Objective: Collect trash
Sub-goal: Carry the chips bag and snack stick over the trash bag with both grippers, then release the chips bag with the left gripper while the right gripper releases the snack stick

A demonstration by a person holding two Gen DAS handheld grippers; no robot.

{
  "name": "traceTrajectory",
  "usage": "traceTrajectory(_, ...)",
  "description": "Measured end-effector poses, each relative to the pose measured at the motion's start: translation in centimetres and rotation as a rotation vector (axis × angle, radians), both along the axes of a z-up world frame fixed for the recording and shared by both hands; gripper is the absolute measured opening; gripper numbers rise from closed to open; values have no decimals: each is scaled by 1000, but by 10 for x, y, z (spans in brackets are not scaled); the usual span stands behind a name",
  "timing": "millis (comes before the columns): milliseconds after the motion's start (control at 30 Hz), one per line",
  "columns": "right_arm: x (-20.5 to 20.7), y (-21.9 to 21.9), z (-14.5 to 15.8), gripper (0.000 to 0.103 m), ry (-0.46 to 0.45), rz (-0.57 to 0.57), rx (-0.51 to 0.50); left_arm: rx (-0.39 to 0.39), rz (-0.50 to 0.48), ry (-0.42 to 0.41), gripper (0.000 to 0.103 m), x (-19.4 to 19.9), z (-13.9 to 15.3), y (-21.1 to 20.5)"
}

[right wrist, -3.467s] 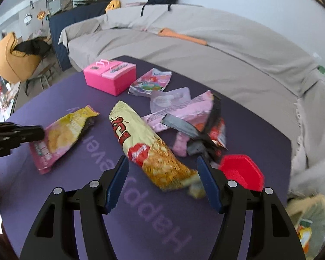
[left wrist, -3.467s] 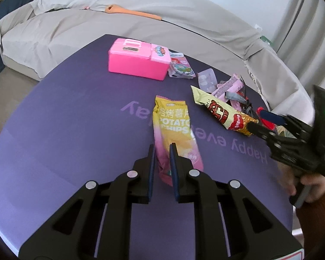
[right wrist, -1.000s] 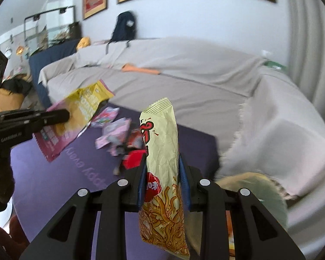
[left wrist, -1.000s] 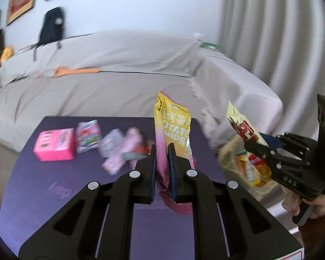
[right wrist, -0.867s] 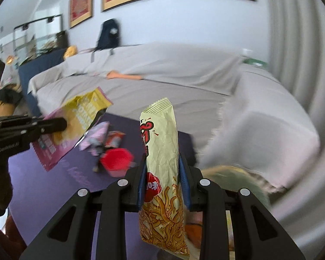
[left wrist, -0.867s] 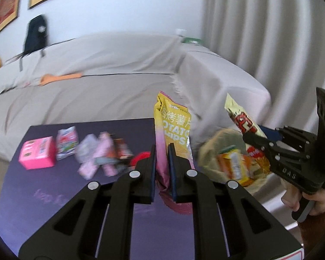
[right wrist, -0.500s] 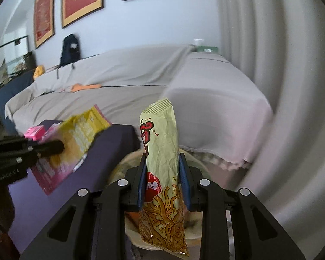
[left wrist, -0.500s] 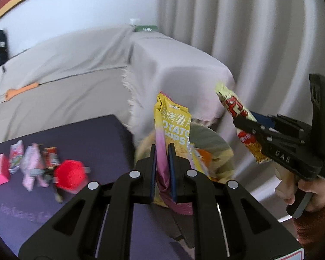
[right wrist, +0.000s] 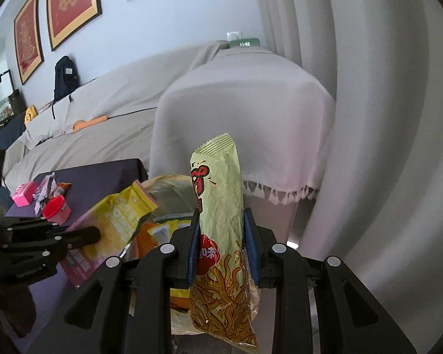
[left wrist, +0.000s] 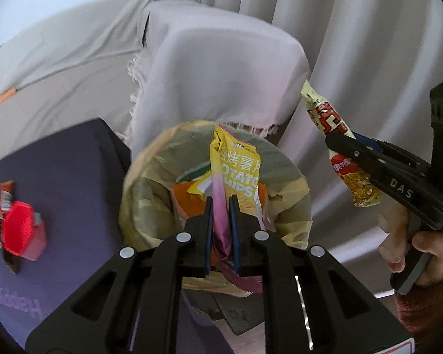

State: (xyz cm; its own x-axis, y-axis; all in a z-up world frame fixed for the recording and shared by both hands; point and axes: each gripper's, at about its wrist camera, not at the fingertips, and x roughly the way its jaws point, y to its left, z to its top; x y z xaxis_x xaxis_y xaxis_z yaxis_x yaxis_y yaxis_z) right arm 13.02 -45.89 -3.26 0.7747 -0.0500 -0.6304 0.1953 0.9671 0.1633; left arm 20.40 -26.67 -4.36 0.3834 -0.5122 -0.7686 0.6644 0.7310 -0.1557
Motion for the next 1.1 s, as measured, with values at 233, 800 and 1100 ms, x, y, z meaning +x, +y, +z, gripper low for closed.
traceTrajectory(233,5,-16,-19,27,25,-19,27,9,-13,116,10,22,-36,-21)
traceTrajectory(800,15,-13,-33,27,40,0,57,27,10,234,32,52,-70,-25)
traceTrajectory(1100,53,41,-47,27,71,107,39,-15,120,94,40,36,-20,62)
